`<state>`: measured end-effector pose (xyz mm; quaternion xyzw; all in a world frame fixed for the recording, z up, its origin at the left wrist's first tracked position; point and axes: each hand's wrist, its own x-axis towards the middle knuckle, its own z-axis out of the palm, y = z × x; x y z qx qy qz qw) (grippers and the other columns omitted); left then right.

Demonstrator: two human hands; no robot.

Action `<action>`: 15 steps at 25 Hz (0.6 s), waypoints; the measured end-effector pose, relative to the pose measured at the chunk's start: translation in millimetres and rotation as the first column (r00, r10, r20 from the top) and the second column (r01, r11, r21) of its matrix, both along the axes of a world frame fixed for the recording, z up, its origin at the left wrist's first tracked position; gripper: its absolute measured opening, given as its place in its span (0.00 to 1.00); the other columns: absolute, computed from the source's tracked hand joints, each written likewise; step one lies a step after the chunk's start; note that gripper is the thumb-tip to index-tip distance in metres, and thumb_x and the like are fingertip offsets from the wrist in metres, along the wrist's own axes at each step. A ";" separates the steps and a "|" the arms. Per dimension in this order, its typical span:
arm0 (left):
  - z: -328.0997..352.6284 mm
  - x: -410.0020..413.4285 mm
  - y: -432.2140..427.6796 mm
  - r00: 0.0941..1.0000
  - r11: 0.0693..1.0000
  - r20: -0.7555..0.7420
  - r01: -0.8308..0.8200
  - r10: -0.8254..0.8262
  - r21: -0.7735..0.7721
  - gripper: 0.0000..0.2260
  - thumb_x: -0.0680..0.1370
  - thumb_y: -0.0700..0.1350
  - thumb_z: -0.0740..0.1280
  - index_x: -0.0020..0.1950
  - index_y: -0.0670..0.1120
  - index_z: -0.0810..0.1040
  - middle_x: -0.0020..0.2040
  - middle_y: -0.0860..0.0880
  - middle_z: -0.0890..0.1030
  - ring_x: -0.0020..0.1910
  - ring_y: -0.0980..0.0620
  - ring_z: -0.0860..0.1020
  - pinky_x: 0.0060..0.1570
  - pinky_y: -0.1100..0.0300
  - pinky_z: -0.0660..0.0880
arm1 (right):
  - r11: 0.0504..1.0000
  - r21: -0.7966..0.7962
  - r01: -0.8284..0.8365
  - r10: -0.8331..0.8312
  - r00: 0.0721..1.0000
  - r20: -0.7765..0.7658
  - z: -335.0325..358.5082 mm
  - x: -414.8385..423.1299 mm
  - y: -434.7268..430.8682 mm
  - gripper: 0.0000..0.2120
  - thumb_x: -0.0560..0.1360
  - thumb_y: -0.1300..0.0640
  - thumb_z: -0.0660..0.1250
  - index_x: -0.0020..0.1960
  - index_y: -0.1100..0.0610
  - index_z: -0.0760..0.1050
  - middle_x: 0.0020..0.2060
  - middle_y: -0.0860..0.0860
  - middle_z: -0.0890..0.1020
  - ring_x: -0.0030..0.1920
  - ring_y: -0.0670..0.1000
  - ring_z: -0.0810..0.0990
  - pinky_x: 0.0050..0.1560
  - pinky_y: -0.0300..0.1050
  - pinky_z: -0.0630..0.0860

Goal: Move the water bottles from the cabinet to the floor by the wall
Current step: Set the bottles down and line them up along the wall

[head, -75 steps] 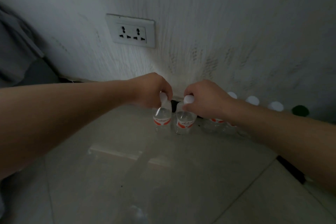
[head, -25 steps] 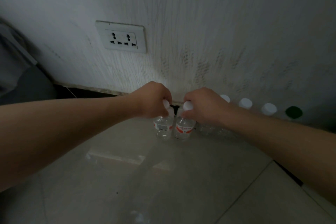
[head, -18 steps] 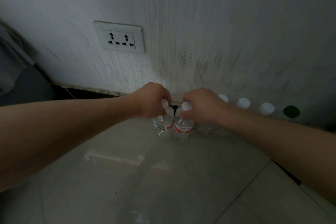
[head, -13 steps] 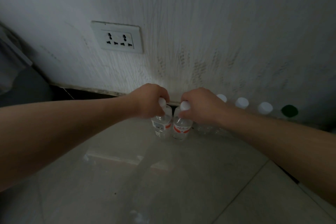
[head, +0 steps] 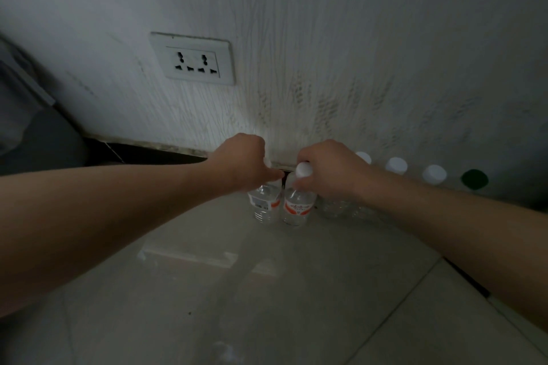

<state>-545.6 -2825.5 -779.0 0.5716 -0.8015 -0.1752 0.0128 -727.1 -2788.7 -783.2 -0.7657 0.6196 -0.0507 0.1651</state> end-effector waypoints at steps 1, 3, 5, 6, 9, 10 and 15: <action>-1.0 0.2 -0.5 1.000 1.000 -0.008 0.000 0.000 -0.003 0.20 0.71 0.61 0.72 0.46 0.46 0.76 0.42 0.49 0.78 0.39 0.53 0.76 0.32 0.60 0.69 | 1.000 0.003 0.001 -0.001 1.000 0.000 0.3 0.3 0.2 0.12 0.69 0.46 0.72 0.43 0.54 0.77 0.38 0.49 0.78 0.40 0.50 0.76 0.38 0.45 0.70; -3.1 1.0 -1.8 1.000 1.000 -0.021 0.009 -0.010 -0.013 0.19 0.70 0.59 0.73 0.45 0.45 0.75 0.41 0.51 0.77 0.39 0.53 0.75 0.31 0.62 0.66 | 1.000 0.015 0.006 -0.006 1.000 0.006 0.2 0.2 0.4 0.11 0.69 0.46 0.72 0.41 0.53 0.76 0.37 0.48 0.77 0.39 0.49 0.76 0.36 0.44 0.68; -3.2 2.3 -2.8 0.999 1.000 -0.037 0.027 -0.027 -0.014 0.17 0.70 0.58 0.74 0.44 0.47 0.74 0.40 0.53 0.75 0.40 0.54 0.75 0.30 0.63 0.65 | 1.000 0.022 0.014 -0.014 1.000 0.019 1.2 -0.3 -0.3 0.11 0.69 0.46 0.73 0.40 0.53 0.76 0.35 0.48 0.77 0.38 0.49 0.76 0.35 0.43 0.67; -2.3 2.8 -3.3 0.998 0.999 -0.045 0.040 -0.040 -0.011 0.16 0.70 0.57 0.75 0.44 0.47 0.75 0.40 0.53 0.76 0.40 0.54 0.75 0.31 0.63 0.65 | 1.000 0.023 0.021 -0.021 1.000 0.019 2.2 -0.7 -1.1 0.11 0.69 0.46 0.73 0.40 0.53 0.76 0.36 0.48 0.77 0.38 0.49 0.77 0.34 0.43 0.68; 1.3 3.3 -6.8 0.994 0.996 -0.061 0.086 -0.086 -0.009 0.13 0.69 0.53 0.76 0.46 0.46 0.80 0.42 0.51 0.79 0.42 0.52 0.77 0.36 0.62 0.69 | 0.999 0.025 0.023 -0.023 1.000 -0.003 6.3 -2.7 -3.1 0.13 0.69 0.46 0.73 0.44 0.55 0.79 0.38 0.51 0.80 0.39 0.50 0.78 0.35 0.43 0.69; 2.5 3.4 -8.2 0.993 0.995 -0.062 0.101 -0.101 -0.013 0.13 0.69 0.51 0.77 0.48 0.46 0.81 0.44 0.51 0.80 0.44 0.52 0.78 0.38 0.62 0.70 | 0.999 0.026 0.020 -0.020 1.000 -0.005 7.5 -3.5 -3.8 0.14 0.69 0.45 0.74 0.44 0.56 0.79 0.38 0.51 0.80 0.39 0.50 0.78 0.35 0.43 0.70; 5.9 1.2 -13.1 0.986 0.986 -0.060 0.155 -0.158 -0.057 0.17 0.69 0.47 0.77 0.57 0.47 0.82 0.53 0.50 0.82 0.51 0.51 0.78 0.50 0.59 0.75 | 1.000 0.017 0.022 -0.022 1.000 -0.005 15.2 -4.5 -8.3 0.15 0.69 0.45 0.74 0.45 0.56 0.79 0.39 0.51 0.80 0.40 0.50 0.78 0.37 0.44 0.72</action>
